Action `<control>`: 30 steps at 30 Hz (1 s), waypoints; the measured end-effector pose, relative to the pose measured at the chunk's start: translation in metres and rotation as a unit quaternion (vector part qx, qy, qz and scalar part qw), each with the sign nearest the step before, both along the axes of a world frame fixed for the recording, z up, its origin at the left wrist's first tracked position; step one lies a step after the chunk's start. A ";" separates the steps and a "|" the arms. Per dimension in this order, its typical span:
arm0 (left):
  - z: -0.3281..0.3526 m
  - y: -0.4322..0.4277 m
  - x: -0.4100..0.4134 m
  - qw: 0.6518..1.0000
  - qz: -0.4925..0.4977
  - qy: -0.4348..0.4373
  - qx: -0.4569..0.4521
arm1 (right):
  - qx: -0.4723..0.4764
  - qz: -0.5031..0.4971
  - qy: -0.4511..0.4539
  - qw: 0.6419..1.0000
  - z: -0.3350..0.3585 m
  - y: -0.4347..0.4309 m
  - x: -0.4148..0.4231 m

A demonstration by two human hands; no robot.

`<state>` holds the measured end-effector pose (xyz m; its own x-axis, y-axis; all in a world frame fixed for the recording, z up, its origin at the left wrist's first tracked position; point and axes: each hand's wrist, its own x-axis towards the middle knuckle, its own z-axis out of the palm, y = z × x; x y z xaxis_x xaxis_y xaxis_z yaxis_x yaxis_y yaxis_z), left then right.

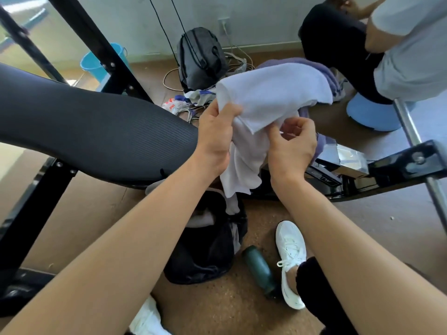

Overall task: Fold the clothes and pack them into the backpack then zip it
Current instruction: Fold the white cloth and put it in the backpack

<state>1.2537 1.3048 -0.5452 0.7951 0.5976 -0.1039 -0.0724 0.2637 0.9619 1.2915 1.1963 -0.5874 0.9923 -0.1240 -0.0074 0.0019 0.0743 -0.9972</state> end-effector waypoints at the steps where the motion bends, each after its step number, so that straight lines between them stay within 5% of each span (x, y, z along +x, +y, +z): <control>1: 0.002 0.000 -0.004 1.000 0.012 -0.003 -0.005 | -0.003 -0.010 -0.011 1.000 0.002 -0.001 -0.001; 9: 0.010 0.014 -0.053 0.998 0.022 0.043 0.044 | -0.152 -0.075 -0.255 0.952 0.013 -0.010 -0.017; 18: 0.016 0.021 -0.130 0.991 -0.043 0.101 0.074 | -0.225 0.161 -0.456 0.846 0.003 -0.013 -0.041; 25: 0.027 0.020 -0.219 0.985 -0.136 0.103 0.016 | -0.210 0.289 -0.456 0.815 0.012 -0.005 -0.091; 30: 0.020 0.019 -0.295 0.920 -0.308 0.173 0.169 | -0.264 0.469 -0.376 0.754 0.001 -0.017 -0.132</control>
<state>0.9587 1.3233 -0.5248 0.9479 0.0902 -0.3055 0.3167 -0.1654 0.9340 1.1594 1.1795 -0.5866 0.3442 0.8467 0.4057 0.7755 -0.0128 -0.6313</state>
